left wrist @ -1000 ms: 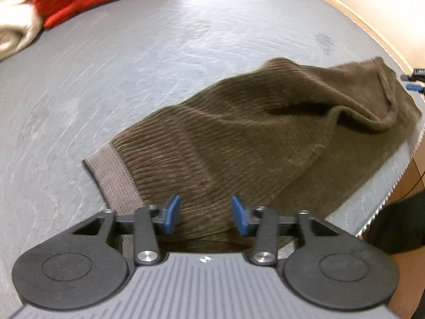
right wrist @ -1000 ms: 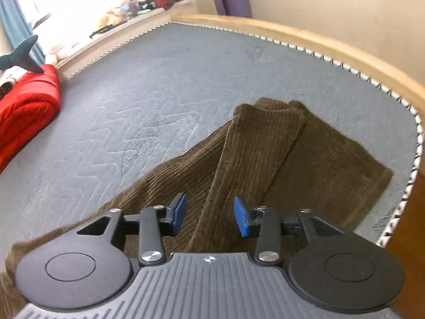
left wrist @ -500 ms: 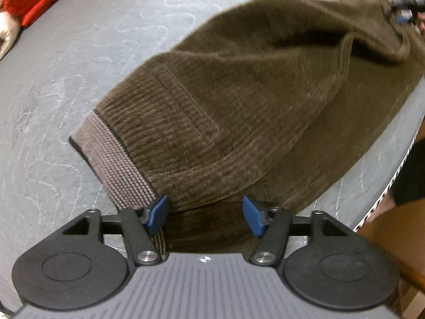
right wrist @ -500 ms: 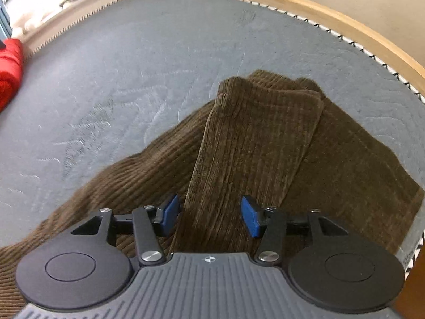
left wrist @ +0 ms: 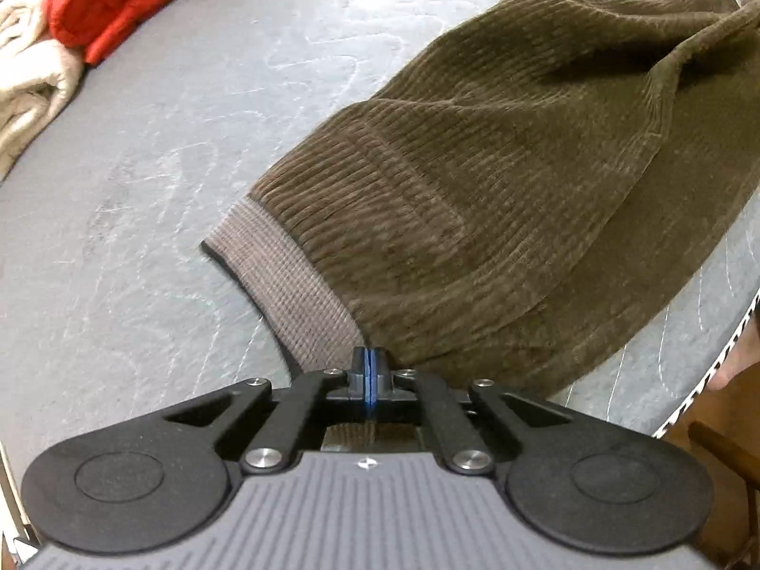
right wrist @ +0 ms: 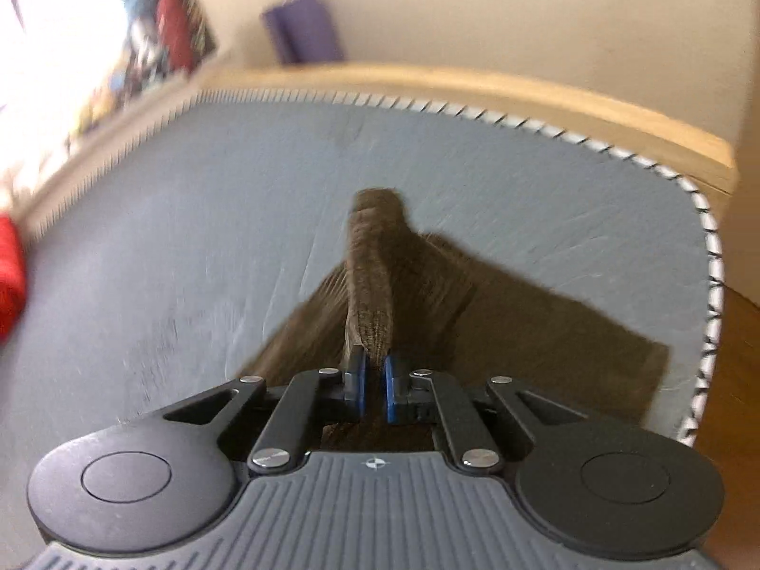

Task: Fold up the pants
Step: 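Grasp the grey waistband with the left gripper while the right gripper grasps the stacked leg hems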

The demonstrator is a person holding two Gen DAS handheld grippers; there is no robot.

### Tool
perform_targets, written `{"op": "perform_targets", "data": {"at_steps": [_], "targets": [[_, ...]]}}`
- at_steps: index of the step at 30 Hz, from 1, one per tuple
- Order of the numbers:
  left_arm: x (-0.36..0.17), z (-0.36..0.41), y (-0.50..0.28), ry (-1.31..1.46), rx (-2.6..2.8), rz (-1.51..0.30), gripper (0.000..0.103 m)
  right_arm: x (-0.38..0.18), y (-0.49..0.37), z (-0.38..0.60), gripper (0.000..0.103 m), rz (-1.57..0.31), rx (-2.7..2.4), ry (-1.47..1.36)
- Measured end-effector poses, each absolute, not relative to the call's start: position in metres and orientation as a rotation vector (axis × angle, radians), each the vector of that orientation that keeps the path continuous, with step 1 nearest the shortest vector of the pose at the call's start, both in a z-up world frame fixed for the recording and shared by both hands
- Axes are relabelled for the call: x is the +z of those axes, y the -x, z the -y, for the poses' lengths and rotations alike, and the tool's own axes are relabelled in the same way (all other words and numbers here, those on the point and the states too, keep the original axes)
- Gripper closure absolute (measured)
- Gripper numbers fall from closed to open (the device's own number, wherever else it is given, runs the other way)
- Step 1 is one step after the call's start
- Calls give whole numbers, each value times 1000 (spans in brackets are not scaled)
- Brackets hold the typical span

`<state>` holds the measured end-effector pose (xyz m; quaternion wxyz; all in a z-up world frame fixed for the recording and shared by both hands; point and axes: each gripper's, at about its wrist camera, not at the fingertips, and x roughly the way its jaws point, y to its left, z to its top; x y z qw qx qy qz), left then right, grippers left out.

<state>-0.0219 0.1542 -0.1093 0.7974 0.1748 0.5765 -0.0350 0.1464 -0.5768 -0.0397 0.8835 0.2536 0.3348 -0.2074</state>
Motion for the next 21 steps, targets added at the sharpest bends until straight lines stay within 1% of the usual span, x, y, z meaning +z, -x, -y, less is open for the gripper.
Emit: {"op": "perform_targets", "data": {"at_steps": [3,5,7,9,10,11,12,13,14,15,16,18,21], "targets": [[-99,-170,33,-295,-64,-1224,103,-42,-120,597,96,-702,-476,-602],[-93,-185,39,-186,-58,-1214,102,-55,-109,610,95,-770,-495,-645],[-86,-195,39,-79,-63,-1203,99,-71,-101,623,93,-832,-488,-714],[-84,-197,38,24,-77,-1212,84,-73,-92,630,90,-825,-524,-707],[-85,-197,38,105,-98,-1230,82,-72,-89,635,89,-807,-526,-710],[-87,-197,36,170,-117,-1245,73,-72,-88,639,89,-797,-514,-726],[-88,-196,33,218,-130,-1256,59,-73,-87,643,86,-789,-493,-752],[-92,-192,28,242,-135,-1270,51,-76,-86,644,77,-787,-475,-777],[-95,-189,26,235,-133,-1285,38,-79,-88,645,67,-794,-461,-804],[-100,-181,23,205,-126,-1302,31,-81,-89,645,63,-802,-457,-822],[-103,-175,21,162,-117,-1314,31,-83,-91,644,60,-812,-458,-834],[-106,-171,17,149,-114,-1324,31,-90,-95,643,59,-827,-461,-842],[-113,-175,7,227,-84,-1352,31,-96,-99,644,57,-833,-477,-851]]}}
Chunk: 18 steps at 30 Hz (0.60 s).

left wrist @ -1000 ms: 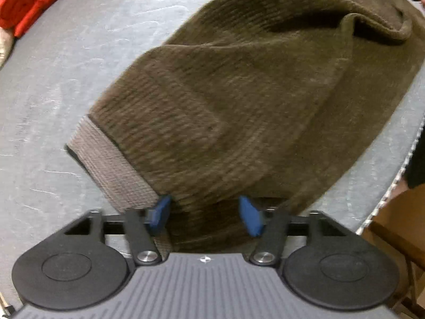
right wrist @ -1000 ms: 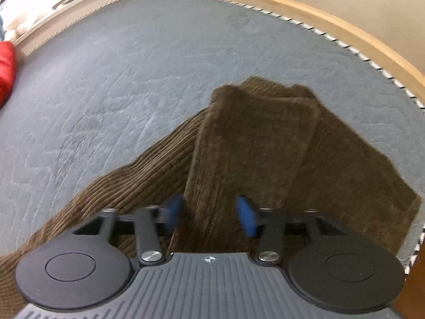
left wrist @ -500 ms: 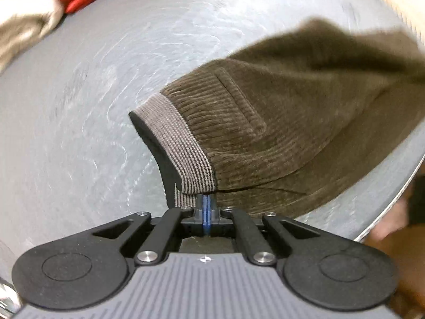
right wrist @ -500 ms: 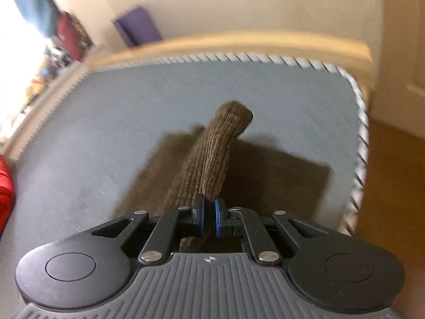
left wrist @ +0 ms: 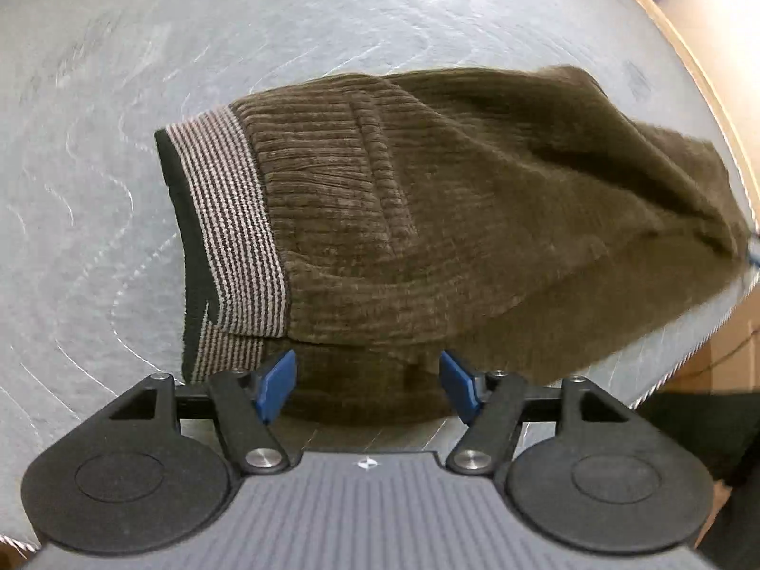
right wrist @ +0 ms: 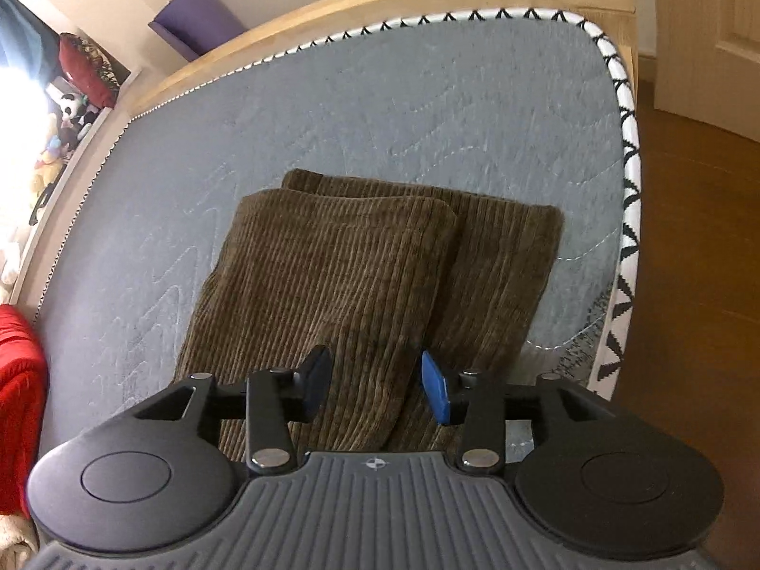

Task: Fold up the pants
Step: 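Grasp the grey waistband with the left gripper while the right gripper grasps the stacked leg hems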

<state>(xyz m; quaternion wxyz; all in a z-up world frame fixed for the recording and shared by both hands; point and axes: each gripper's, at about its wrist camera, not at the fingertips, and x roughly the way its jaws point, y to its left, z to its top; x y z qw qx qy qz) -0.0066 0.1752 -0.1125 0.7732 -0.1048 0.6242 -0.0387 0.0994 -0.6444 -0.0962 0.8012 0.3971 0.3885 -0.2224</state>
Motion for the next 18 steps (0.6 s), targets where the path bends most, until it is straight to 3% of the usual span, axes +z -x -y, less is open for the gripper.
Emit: {"op": "perform_targets", "data": {"at_steps": [8,10,12,13,15,16,17,18], "targets": [[-127,-184,-22,331,82,-1386,34,-104,-115,658,56,-819,-506,-853],[-125,-186,-22,320,123,-1391,47,-102,-122,655,56,-819,-503,-808],[-124,-188,-23,284,166,-1400,76,-100,-126,651,56,-815,-498,-775],[-123,-189,-22,277,177,-1401,79,-101,-127,650,56,-817,-500,-767],[-118,-191,-19,252,167,-1384,85,-101,-128,651,63,-819,-519,-757],[-114,-188,-16,215,154,-1364,86,-102,-128,652,76,-821,-526,-752],[-111,-185,-14,190,146,-1347,88,-101,-128,651,96,-822,-530,-736],[-107,-182,-11,169,140,-1335,89,-98,-128,649,97,-819,-531,-698]]}}
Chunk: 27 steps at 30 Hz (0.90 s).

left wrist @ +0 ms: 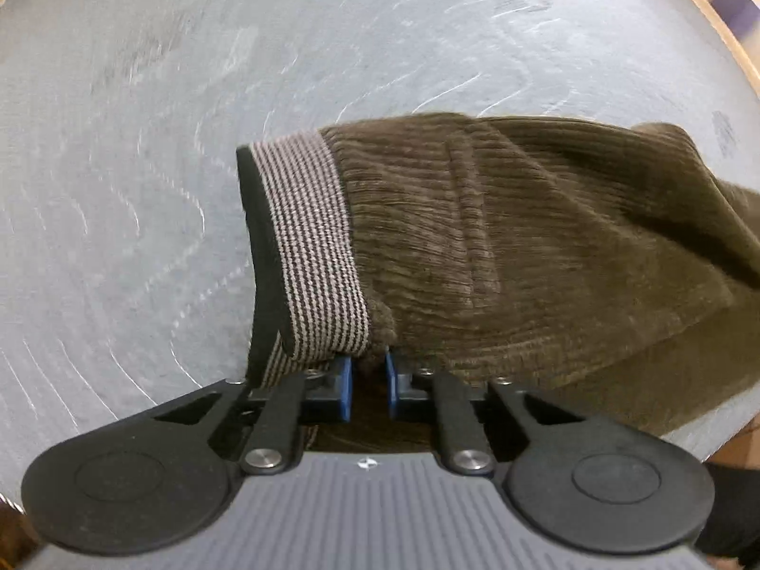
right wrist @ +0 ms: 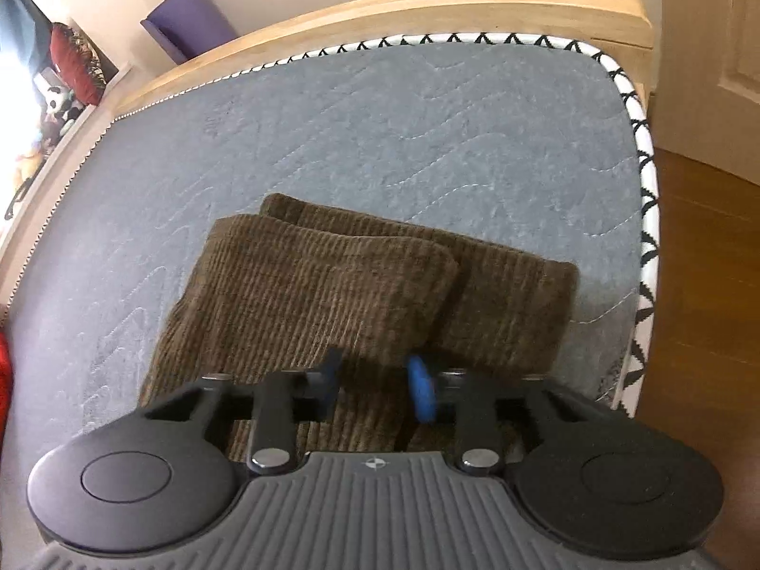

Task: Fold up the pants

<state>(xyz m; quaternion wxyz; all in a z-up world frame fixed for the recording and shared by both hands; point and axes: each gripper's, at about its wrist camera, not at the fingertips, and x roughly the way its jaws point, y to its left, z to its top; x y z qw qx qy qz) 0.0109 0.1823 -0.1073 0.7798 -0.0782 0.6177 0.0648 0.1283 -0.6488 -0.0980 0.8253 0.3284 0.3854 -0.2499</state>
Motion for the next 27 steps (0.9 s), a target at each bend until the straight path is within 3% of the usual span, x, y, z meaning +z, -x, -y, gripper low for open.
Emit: {"op": "perform_targets", "data": {"at_steps": [6,11,15,19,20,21,23,25,27], "targets": [[-75,-190,3,173,148,-1185,99,-54,-115,640,100,-645,-501,-640],[-54,-208,23,217,125,-1125,100,-15,-76,647,103,-422,-640,-566],[-73,-192,30,79,63,-1256,100,-57,-68,674,103,-645,-651,-724],[-70,-187,28,25,109,-1244,99,-71,-65,691,99,-628,-565,-857],[-66,-189,27,68,114,-1225,95,-74,-69,691,93,-650,-534,-868],[-62,-192,28,119,116,-1210,83,-79,-73,690,88,-677,-522,-869],[-54,-194,26,169,133,-1168,65,-85,-83,683,60,-719,-510,-868],[-50,-197,22,167,149,-1150,55,-91,-93,674,53,-741,-491,-863],[-55,-198,17,181,156,-1172,39,-97,-104,668,53,-768,-482,-834]]}}
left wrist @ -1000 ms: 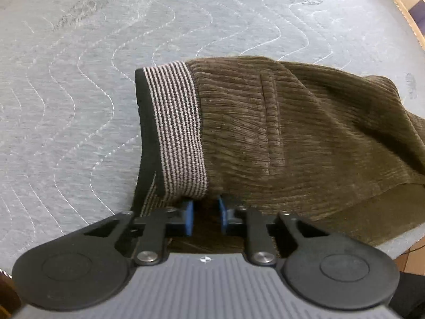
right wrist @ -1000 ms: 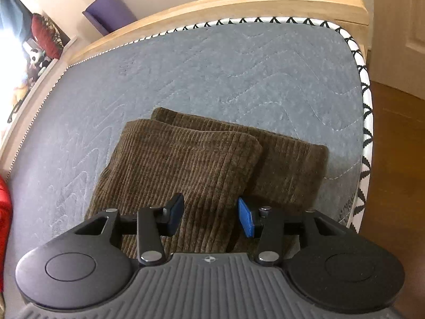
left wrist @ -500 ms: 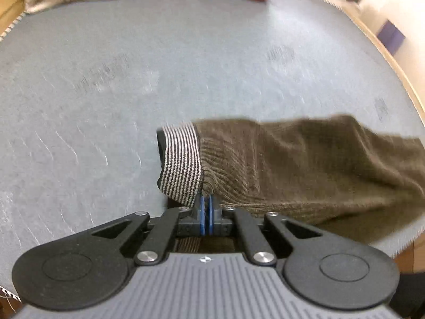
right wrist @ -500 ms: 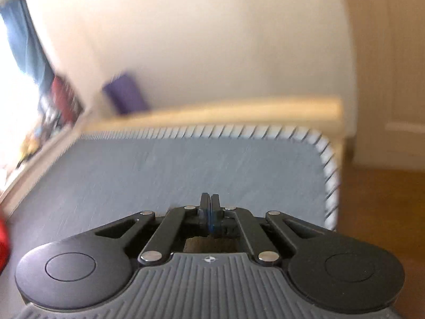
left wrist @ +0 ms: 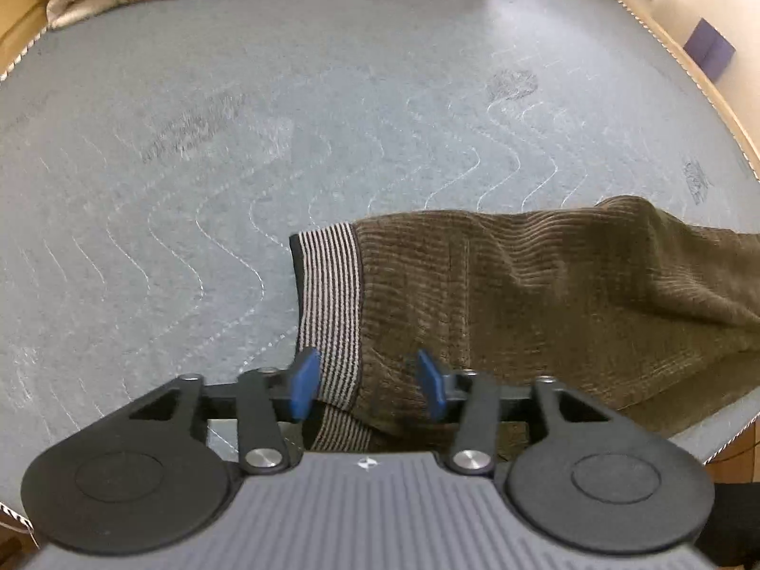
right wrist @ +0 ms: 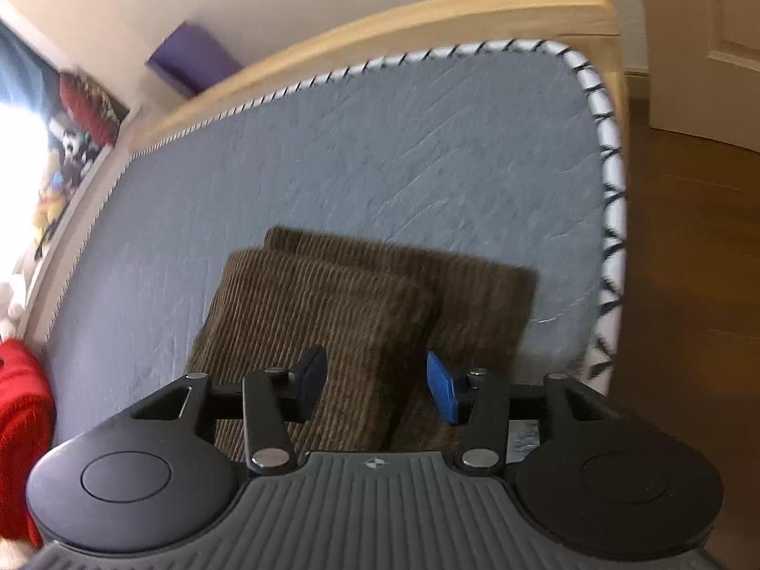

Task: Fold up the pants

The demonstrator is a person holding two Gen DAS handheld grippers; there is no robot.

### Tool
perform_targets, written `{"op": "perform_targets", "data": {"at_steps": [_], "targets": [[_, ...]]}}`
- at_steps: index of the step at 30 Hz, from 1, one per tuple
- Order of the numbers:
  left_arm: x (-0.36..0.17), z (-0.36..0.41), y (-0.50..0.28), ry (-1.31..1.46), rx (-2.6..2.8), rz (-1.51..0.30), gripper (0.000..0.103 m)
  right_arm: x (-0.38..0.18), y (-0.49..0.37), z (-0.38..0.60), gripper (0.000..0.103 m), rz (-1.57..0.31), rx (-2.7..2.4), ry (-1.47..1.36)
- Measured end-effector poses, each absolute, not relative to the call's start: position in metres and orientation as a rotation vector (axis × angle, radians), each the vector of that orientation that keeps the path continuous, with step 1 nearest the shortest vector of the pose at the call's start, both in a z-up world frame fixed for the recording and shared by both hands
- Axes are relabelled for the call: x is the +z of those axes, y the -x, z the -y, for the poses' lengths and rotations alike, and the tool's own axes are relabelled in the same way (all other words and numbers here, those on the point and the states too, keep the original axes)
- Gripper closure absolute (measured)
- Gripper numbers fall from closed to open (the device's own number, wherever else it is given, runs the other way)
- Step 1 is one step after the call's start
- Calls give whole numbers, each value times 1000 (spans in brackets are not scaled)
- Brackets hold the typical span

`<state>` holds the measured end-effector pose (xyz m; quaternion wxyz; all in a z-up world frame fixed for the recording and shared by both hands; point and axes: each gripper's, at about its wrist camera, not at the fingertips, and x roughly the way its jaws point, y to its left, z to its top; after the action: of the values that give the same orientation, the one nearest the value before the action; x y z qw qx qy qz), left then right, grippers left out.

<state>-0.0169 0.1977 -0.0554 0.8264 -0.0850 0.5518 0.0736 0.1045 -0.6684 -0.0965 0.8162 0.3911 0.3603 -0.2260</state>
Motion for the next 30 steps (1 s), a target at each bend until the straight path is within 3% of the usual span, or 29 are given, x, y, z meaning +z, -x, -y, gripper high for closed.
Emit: {"op": "perform_targets", "data": {"at_steps": [4,9,10,11,12,14,17,19,25,30], "targets": [[-74,-200,6,133,255,-1253,21,-107,-120,663,53,-817,-502,-798],[-86,-212,-4,237,268,-1281,19,-108,-129,665,57,-802,-530,-749],[-89,-211,-5,245,250,-1287,21,-109,-132,665,70,-800,-527,-739],[-93,-206,-8,220,227,-1301,43,-110,-134,666,92,-802,-528,-727],[-95,-199,-12,127,228,-1308,62,-107,-135,667,93,-794,-525,-719],[-85,-193,-13,57,228,-1247,69,-94,-134,669,95,-717,-512,-720],[-53,-195,-4,72,229,-1100,70,-45,-123,663,96,-491,-446,-697],[-51,-195,4,66,220,-1123,70,-20,-113,649,96,-378,-444,-551],[-82,-175,18,-101,112,-1272,68,-90,-97,687,96,-781,-662,-669],[-74,-179,27,-78,105,-1255,68,-75,-90,676,96,-729,-631,-550]]}}
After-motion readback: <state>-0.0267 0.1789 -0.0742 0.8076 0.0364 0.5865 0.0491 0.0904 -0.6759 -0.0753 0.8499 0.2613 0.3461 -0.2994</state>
